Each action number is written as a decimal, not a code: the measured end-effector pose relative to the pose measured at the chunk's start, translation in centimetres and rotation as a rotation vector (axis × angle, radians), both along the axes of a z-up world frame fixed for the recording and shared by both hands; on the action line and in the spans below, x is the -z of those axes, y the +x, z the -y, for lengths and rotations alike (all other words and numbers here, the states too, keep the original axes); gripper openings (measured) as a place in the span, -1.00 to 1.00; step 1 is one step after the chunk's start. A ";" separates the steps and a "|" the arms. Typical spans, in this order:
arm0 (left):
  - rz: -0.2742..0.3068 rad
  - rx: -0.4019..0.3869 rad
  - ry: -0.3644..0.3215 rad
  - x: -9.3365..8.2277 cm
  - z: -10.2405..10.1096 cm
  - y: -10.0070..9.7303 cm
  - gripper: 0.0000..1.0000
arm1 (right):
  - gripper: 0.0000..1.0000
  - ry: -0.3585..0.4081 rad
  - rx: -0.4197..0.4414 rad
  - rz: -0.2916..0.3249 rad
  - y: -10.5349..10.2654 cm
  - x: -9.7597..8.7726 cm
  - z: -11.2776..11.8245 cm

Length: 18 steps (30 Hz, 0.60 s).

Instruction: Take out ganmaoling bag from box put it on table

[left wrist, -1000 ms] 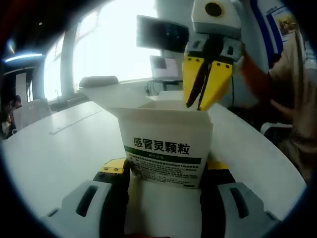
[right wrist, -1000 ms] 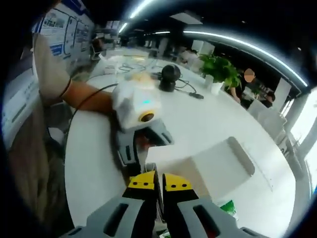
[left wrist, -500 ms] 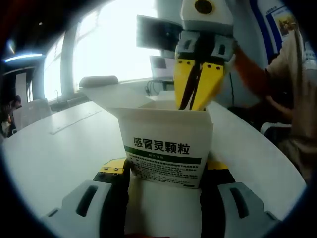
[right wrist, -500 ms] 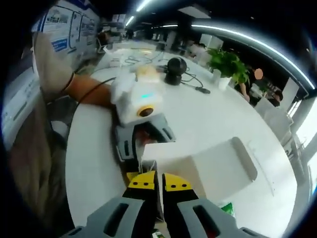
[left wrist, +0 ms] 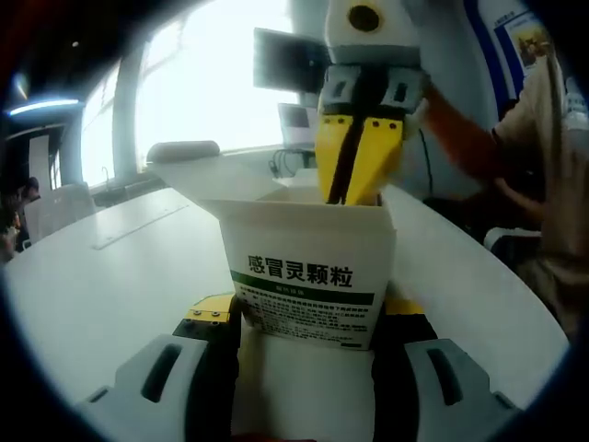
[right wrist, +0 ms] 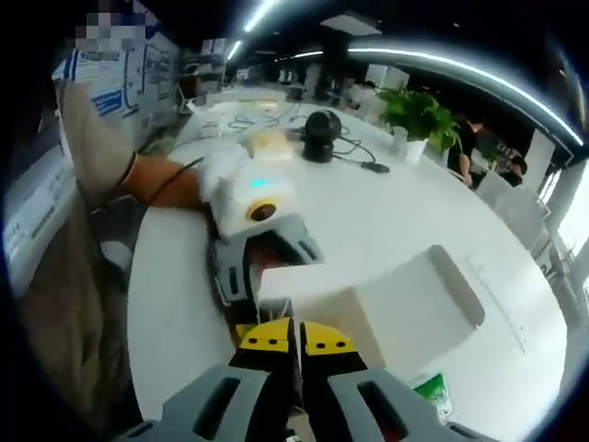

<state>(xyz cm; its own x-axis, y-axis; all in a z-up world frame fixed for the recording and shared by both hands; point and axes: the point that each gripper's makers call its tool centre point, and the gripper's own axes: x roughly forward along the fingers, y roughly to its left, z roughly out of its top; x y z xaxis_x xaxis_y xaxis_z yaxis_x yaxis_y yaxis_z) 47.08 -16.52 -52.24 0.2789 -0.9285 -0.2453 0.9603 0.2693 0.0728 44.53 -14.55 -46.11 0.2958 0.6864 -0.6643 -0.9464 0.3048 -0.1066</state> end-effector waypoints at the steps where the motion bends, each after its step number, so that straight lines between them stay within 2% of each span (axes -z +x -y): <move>1: 0.001 0.000 0.000 0.0 0.0 0.0 -0.03 | -1.00 0.014 -0.002 -0.031 -0.2 0.1 -0.1; 5: 0.002 0.001 0.001 0.0 0.0 0.0 -0.03 | -1.00 0.007 0.012 -0.078 0.1 1.0 0.2; 7: 0.002 0.001 0.000 0.0 0.0 0.0 -0.03 | -1.00 0.040 0.056 -0.144 0.1 1.0 0.2; 11: 0.001 0.001 0.000 0.0 0.0 0.0 -0.03 | -1.00 0.057 0.063 -0.148 0.5 0.8 0.3; 18: 0.002 0.003 0.001 0.0 0.0 0.0 -0.03 | -1.00 -0.009 0.049 -0.127 0.5 2.3 0.2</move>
